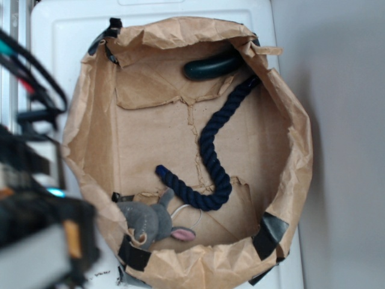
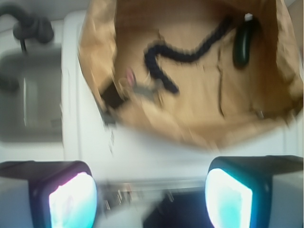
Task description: Grab the blue rope.
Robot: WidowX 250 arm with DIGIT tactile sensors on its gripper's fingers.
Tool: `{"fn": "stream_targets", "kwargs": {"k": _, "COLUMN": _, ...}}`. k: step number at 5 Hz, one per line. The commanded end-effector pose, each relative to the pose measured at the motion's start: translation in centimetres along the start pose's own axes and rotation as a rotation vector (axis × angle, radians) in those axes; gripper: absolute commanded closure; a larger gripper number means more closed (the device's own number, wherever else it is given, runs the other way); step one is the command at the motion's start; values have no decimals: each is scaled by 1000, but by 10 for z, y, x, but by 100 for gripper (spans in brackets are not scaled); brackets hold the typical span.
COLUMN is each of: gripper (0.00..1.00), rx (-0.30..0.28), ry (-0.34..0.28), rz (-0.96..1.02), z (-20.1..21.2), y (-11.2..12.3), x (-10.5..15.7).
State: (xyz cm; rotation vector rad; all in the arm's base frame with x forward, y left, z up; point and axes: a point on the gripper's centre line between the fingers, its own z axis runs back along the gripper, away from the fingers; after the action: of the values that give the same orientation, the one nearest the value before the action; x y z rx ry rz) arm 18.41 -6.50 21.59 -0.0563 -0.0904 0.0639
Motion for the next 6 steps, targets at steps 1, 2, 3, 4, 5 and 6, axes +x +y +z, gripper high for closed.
{"fn": "stream_targets", "kwargs": {"k": 1, "gripper": 0, "rx": -28, "ry": -80, "rz": 224, "z": -17, "y": -6, "x": 36}}
{"fn": "stream_targets", "kwargs": {"k": 2, "gripper": 0, "rx": 2, "ry": 55, "rz": 172, "z": -29, "y": 9, "x": 58}}
{"fn": "stream_targets", "kwargs": {"k": 3, "gripper": 0, "rx": -13, "ry": 3, "rz": 21, "z": -21, "y": 36, "x": 68}}
{"fn": "stream_targets", "kwargs": {"k": 4, "gripper": 0, "rx": -13, "ry": 3, "rz": 21, "z": -21, "y": 36, "x": 68}}
{"fn": "stream_targets", "kwargs": {"k": 5, "gripper": 0, "rx": -13, "ry": 3, "rz": 21, "z": -21, "y": 36, "x": 68}}
{"fn": "stream_targets", "kwargs": {"k": 6, "gripper": 0, "rx": -13, "ry": 3, "rz": 21, "z": -21, "y": 36, "x": 68}}
